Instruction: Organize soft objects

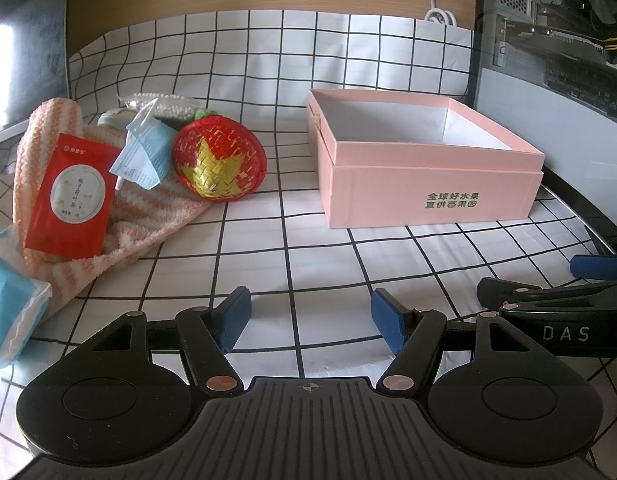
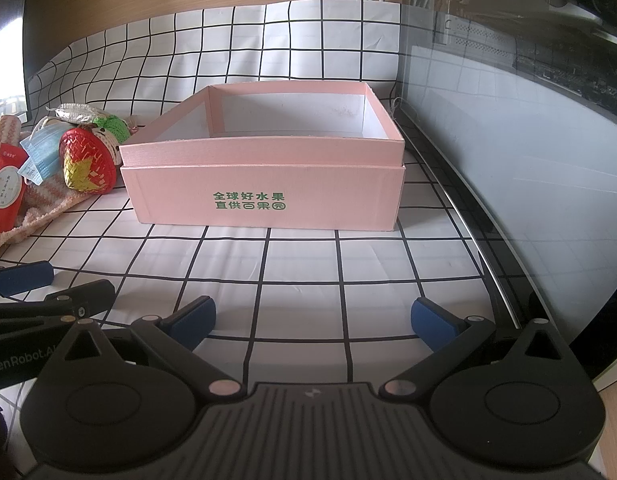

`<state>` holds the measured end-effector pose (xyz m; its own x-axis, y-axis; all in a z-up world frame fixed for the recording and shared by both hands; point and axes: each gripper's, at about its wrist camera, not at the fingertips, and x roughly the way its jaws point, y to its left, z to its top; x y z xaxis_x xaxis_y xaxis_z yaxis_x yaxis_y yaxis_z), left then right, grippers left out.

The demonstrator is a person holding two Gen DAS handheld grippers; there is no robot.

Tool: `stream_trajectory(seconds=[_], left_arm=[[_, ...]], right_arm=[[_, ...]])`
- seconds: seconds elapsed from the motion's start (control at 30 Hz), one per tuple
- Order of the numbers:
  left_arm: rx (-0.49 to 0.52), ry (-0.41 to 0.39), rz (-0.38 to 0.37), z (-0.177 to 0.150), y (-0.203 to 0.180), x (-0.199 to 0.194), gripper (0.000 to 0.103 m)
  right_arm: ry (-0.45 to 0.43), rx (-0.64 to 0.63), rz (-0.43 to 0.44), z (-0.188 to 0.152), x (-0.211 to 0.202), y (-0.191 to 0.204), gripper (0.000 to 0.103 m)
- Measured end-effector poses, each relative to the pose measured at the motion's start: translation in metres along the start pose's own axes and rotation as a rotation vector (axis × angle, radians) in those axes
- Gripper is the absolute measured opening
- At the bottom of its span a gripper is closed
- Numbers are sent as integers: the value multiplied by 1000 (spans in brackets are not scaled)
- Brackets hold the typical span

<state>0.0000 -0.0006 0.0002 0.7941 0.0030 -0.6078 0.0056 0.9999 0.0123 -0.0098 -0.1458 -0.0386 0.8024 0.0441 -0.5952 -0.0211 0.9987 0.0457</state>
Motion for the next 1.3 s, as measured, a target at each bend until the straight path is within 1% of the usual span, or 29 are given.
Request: stream_trajectory(seconds=[1.3], left_arm=[[1,0,1,0,1,1,74]], right_arm=[[0,1,1,0,0,-1,103]])
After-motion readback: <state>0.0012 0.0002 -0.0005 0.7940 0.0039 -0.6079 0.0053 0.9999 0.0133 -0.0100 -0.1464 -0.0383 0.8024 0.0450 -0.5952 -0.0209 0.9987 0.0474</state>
